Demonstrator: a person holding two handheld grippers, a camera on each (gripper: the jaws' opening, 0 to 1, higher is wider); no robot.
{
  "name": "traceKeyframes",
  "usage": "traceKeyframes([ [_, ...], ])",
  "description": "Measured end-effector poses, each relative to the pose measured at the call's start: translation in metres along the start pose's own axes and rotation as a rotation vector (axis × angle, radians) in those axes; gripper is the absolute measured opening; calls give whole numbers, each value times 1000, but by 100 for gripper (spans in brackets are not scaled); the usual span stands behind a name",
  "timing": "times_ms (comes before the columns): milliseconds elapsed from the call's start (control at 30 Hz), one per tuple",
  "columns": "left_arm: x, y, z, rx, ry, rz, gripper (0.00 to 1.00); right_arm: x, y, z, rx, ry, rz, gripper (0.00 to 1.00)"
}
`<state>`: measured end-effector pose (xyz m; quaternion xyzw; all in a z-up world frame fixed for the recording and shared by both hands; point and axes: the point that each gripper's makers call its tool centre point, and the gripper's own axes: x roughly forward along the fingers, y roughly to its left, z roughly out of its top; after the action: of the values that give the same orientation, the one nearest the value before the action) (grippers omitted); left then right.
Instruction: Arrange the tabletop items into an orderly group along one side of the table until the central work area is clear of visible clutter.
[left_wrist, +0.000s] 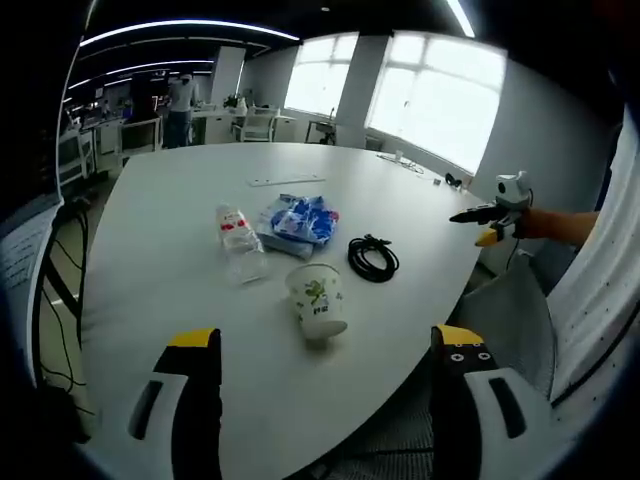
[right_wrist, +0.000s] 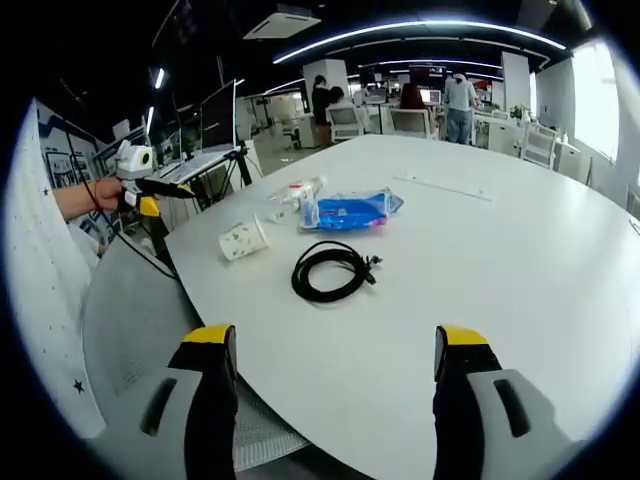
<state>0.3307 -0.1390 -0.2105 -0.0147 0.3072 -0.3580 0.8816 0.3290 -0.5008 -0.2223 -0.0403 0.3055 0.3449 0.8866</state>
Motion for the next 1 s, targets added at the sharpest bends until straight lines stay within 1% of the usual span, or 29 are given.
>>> traceKeyframes([
  [367,3,-2,-3,0,11,-6,87,2,1,-3,7,2,3,81],
  [767,6,-2,-2,-12,9,-6,87,5,3,-2,12,6,14,80],
  [1000,6,-4,-1,-19,3,-3,86,6,0,-2,12,11,18,79],
])
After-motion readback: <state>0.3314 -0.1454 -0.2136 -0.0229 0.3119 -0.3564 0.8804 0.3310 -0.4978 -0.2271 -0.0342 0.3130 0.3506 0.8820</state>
